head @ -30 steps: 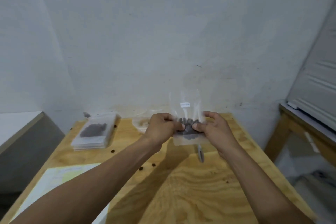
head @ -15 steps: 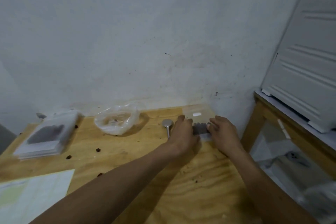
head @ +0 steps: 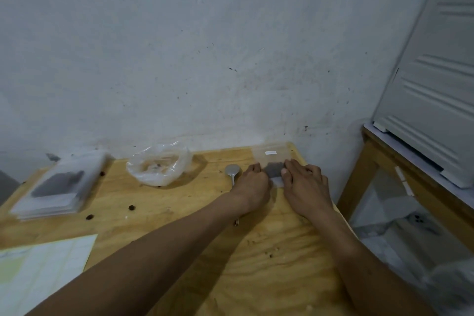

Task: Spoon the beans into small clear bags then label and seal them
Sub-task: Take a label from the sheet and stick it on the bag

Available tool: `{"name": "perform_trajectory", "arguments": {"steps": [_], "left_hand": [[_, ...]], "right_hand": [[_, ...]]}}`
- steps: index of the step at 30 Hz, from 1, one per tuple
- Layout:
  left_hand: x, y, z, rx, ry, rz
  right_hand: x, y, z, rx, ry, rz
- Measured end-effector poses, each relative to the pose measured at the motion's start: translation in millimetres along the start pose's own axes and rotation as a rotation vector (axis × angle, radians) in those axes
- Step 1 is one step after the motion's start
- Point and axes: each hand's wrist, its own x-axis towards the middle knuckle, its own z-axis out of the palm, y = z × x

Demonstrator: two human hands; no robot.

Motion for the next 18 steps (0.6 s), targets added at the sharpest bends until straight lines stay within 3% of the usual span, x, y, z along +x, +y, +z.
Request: {"name": "perform_trajectory", "arguments": {"steps": [8, 13, 18], "left_hand": [[-12, -4, -1, -0.080, 0.087, 0.043], [-52, -22, -27, -0.060, 0.481, 0.169], [-95, -89, -66, -0.001, 0.674, -0.002]], "right_hand": [[-1, -1, -1, 0.020, -0.012, -0.011], [-10, -10, -11, 0.151, 0.195, -0.038], [-4, -98, -29, 0.349, 0.297, -0.246]]}}
